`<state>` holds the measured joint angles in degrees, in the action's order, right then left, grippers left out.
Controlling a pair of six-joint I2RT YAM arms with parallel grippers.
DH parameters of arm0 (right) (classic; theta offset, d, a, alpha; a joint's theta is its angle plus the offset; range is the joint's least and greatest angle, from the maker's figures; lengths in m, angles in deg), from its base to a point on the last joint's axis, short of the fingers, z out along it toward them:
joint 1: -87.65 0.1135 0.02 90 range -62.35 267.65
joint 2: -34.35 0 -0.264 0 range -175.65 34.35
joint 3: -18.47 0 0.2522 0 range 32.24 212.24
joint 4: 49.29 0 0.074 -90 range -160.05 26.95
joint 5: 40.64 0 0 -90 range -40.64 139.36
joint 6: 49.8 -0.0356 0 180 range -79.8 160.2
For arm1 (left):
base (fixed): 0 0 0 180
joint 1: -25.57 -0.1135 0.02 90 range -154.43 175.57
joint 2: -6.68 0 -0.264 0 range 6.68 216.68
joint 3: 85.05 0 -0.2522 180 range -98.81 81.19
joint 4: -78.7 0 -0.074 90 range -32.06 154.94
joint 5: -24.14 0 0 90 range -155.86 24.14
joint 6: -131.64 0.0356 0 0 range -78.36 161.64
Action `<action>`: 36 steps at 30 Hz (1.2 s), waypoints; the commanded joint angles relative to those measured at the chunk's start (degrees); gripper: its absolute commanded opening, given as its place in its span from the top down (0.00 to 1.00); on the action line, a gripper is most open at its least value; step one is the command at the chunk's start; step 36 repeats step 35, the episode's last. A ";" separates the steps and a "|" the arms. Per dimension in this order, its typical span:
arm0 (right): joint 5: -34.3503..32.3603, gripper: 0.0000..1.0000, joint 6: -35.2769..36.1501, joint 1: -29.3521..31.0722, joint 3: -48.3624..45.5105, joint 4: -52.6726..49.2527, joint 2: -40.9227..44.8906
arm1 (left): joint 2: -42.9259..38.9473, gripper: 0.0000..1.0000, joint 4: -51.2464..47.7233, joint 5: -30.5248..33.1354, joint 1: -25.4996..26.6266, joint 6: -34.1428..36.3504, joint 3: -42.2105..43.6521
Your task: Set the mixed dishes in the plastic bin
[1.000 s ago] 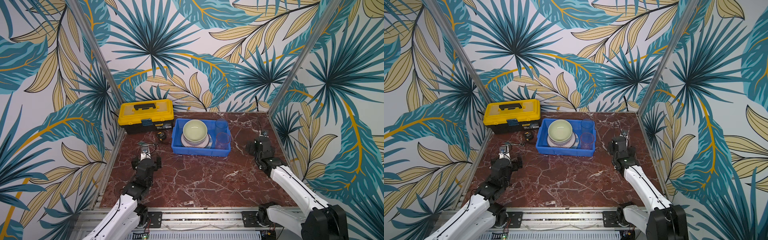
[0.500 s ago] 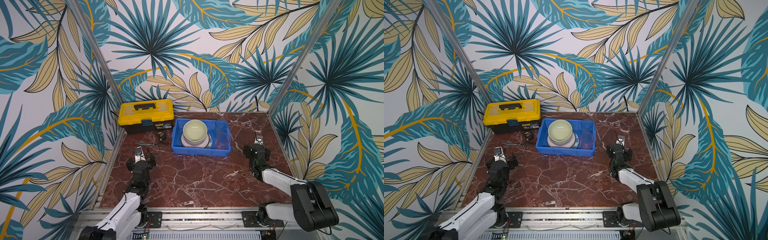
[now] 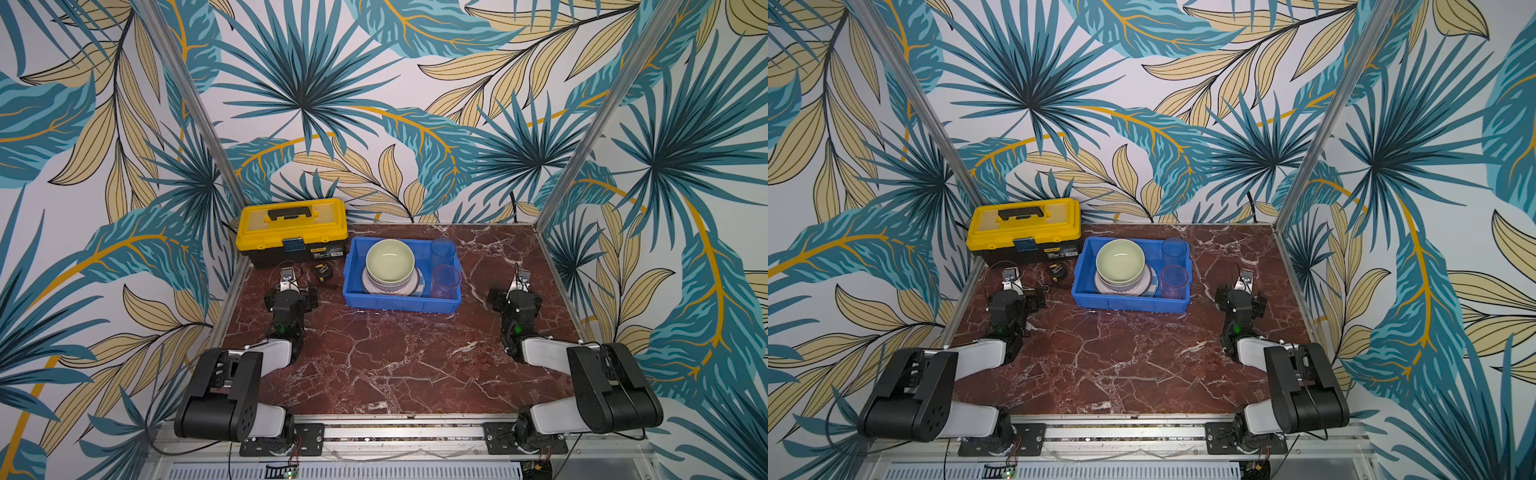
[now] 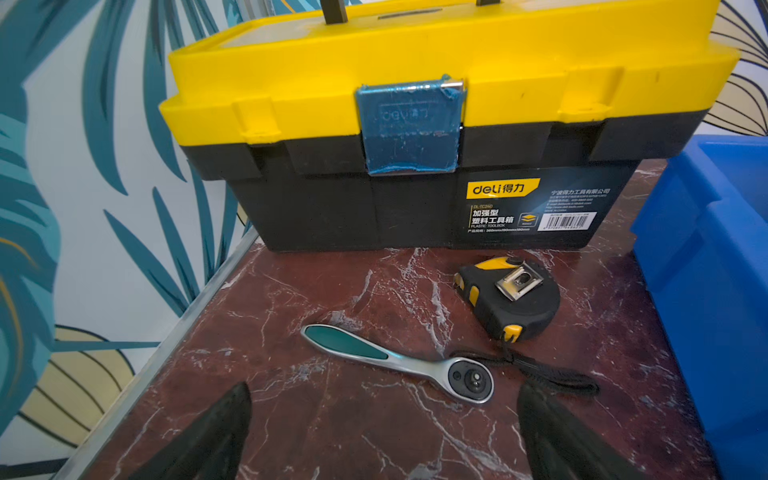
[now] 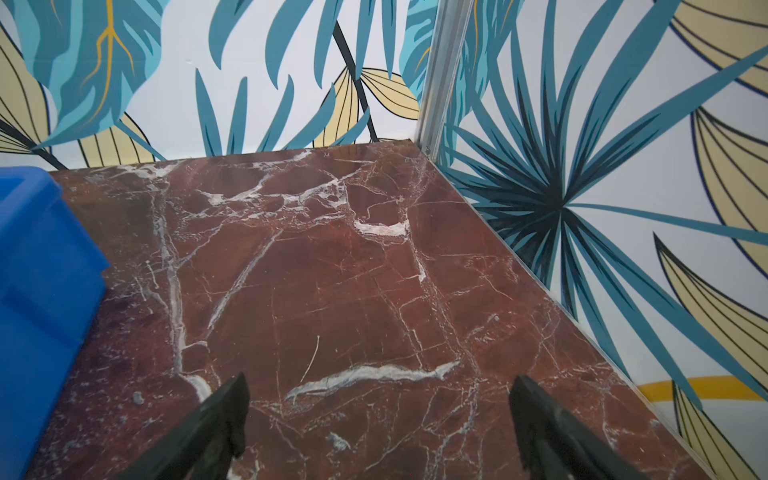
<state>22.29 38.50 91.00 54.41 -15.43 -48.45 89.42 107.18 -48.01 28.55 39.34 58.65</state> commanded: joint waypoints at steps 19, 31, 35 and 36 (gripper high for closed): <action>5.36 0.00 -0.68 -1.55 -1.81 6.98 -3.37 | 4.49 0.00 6.16 -4.40 -2.70 -1.36 -0.31; 5.58 0.00 -0.81 -1.67 -1.34 6.32 -3.60 | 4.18 0.00 6.18 -5.07 -3.42 -2.00 -0.13; 5.53 0.00 -0.59 -1.69 -1.79 7.30 -3.50 | 4.19 0.01 6.15 -5.08 -3.42 -2.00 -0.13; 5.53 0.00 -0.59 -1.69 -1.79 7.30 -3.50 | 4.19 0.01 6.15 -5.08 -3.42 -2.00 -0.13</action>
